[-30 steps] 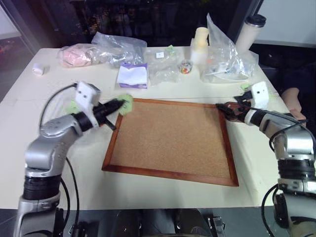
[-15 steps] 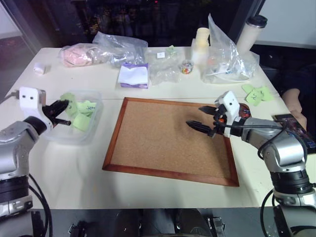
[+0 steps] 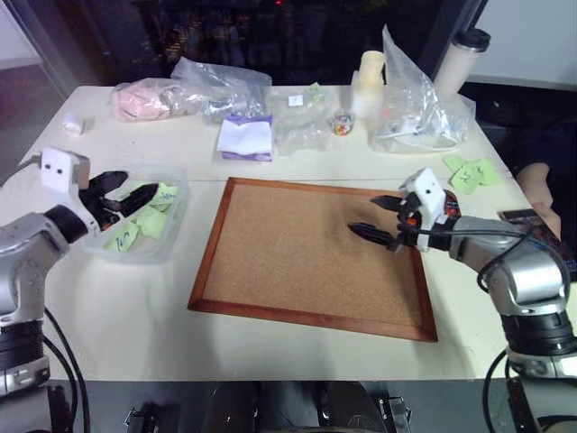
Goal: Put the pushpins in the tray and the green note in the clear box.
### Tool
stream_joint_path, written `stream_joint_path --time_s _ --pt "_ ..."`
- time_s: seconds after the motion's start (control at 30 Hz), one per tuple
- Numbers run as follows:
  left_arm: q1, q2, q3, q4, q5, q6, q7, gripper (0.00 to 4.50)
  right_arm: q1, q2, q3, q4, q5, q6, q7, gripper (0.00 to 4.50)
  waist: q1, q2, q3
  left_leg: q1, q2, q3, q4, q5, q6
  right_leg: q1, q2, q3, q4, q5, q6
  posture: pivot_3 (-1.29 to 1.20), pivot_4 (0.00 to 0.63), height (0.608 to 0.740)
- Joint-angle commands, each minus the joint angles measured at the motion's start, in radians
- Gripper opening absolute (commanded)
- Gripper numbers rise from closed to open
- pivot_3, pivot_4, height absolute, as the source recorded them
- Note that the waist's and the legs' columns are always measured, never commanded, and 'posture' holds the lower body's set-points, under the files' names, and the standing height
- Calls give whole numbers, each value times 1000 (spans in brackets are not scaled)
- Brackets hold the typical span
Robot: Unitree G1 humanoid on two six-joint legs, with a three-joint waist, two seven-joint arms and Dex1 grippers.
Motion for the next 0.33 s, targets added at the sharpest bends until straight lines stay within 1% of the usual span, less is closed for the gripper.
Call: stream_joint_path --time_s 0.03,0.13,0.23,0.33 --pt "-30 -1 -58 -110 -68 52 -42 3894 23 -43 -67 -52 34 1 22 4500 -1 0 0 0 0 0 0 0 0 0 0 0 1 0 0 0 150 740" --pt "-40 -24 -163 -185 -86 69 -86 3894 53 -84 -123 -75 74 26 43 4500 -1 0 0 0 -1 0 0 0 0 0 1 0 1 0 0 0 150 740" --pt "-35 -22 -286 -243 -28 37 -123 3894 87 -118 -151 -110 99 38 65 4500 -2 0 0 0 -1 0 1 0 0 0 1 1 1 0 0 0 150 740" --pt "-33 -31 -366 -252 14 3 -148 3894 103 -134 -165 -142 126 56 74 4500 -6 0 0 1 -1 0 1 0 0 0 3 1 1 0 0 0 150 740"
